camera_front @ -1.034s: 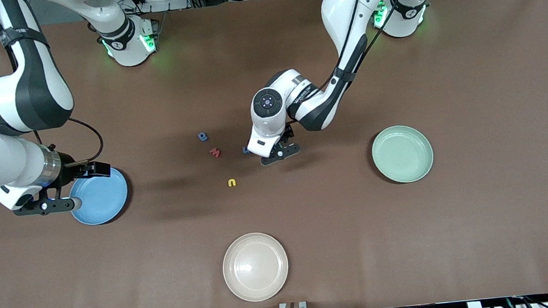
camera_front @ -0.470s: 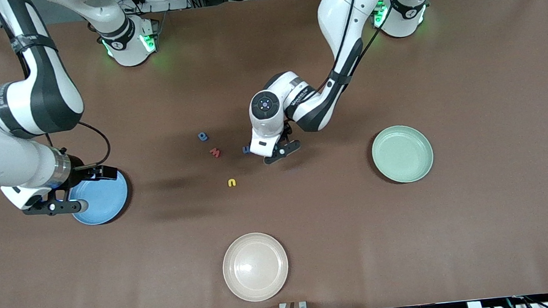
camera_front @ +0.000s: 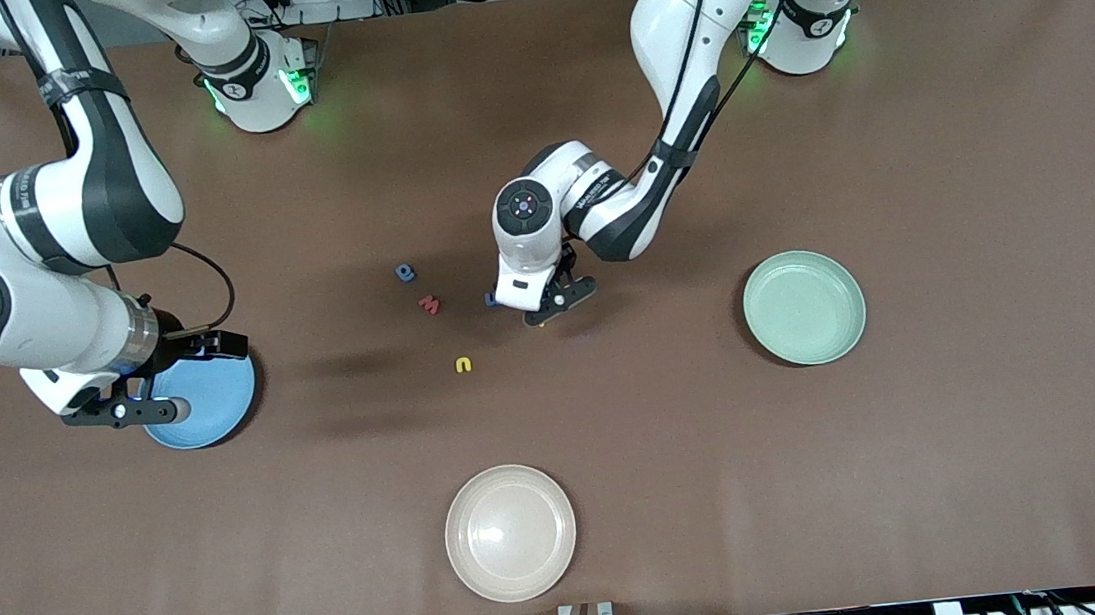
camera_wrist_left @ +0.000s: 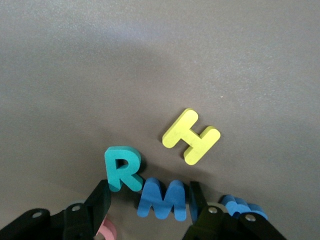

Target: Sort upper and lower case letters into plates

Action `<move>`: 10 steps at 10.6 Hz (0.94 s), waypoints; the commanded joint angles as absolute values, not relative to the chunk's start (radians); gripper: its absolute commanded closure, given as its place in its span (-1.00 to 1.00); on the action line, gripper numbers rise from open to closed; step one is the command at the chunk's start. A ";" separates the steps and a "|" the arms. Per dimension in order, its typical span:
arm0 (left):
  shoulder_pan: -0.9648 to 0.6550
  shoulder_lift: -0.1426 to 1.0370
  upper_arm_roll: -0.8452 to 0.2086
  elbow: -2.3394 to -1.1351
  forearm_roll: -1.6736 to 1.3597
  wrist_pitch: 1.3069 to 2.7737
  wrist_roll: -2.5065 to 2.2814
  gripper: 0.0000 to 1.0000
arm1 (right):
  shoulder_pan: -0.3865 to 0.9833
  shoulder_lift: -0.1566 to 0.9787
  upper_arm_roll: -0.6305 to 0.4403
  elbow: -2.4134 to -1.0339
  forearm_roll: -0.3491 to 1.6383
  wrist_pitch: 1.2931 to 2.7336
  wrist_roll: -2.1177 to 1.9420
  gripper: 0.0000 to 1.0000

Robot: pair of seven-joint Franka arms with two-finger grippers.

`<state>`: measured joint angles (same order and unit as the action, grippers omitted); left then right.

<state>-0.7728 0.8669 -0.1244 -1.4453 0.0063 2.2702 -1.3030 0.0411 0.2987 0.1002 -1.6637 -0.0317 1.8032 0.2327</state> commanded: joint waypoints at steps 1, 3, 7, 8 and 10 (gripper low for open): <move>-0.788 0.890 -0.109 -1.414 0.008 2.266 -1.330 -0.26 | 0.063 0.282 0.100 -1.684 -0.029 1.816 0.282 -1.00; -0.788 0.891 -0.109 -1.413 0.008 2.267 -1.328 -0.06 | 0.063 0.284 0.100 -1.684 -0.029 1.825 0.282 -1.00; -0.790 0.894 -0.109 -1.414 0.008 2.266 -1.330 -0.06 | 0.063 0.287 0.100 -1.683 -0.031 1.829 0.282 -1.00; -0.799 0.896 -0.109 -1.414 0.008 2.266 -1.328 -0.06 | 0.063 0.287 0.100 -1.684 -0.031 1.830 0.282 -1.00; -0.799 0.893 -0.110 -1.414 0.006 2.266 -1.325 -0.06 | 0.063 0.287 0.100 -1.683 -0.031 1.832 0.282 -1.00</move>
<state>-0.7785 0.8695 -0.1216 -1.4349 0.0063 2.2733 -1.3031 0.0607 0.2987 0.1003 -1.6690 -0.0318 1.8217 0.2658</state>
